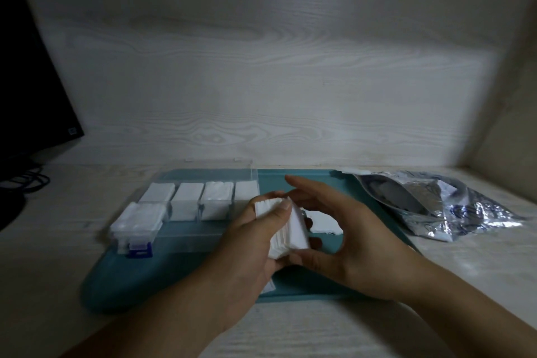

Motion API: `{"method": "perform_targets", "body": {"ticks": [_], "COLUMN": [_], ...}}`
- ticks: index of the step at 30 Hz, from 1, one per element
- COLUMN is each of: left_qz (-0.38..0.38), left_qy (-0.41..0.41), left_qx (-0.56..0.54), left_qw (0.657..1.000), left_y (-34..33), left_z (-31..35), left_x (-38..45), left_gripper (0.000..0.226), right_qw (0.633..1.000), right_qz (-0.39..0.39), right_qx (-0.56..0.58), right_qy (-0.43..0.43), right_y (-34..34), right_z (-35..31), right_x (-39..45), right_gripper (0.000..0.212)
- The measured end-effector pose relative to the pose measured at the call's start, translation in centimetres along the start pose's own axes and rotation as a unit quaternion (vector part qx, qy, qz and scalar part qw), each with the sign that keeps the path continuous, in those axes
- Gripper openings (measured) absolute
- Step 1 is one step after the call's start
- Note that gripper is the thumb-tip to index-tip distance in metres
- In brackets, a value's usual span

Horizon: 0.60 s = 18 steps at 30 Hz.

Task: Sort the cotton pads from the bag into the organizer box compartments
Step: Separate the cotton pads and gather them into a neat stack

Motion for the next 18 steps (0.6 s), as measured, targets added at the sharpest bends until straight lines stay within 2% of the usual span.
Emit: {"method": "perform_targets", "body": {"ticks": [6, 10, 18], "left_qz": [-0.020, -0.033, -0.035], "left_qy": [-0.025, -0.014, -0.021], "left_qx": [0.037, 0.020, 0.039], "left_qw": [0.999, 0.999, 0.998], "left_y": [0.2, 0.2, 0.2], "left_z": [-0.1, -0.1, 0.1], "left_x": [0.0, 0.1, 0.0], "left_gripper": [0.044, 0.049, 0.035], "right_qw": [0.999, 0.999, 0.999], "right_qz": [-0.007, -0.008, 0.001], "right_qx": [0.039, 0.041, 0.034], "right_qy": [-0.010, -0.019, -0.025], "right_y": [0.0, 0.0, -0.2], "right_z": [0.3, 0.6, 1.0], "right_x": [0.1, 0.1, 0.3], "right_gripper": [0.089, 0.089, 0.094]}}
Point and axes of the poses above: each hand's wrist, its own x-axis towards the middle knuckle, its own y-axis out of the back of the hand, z = x × y, the point moved 4 cm from there along x, towards the middle knuckle, and after that the axes turned 1 degree about -z, right-handed, at the moved point
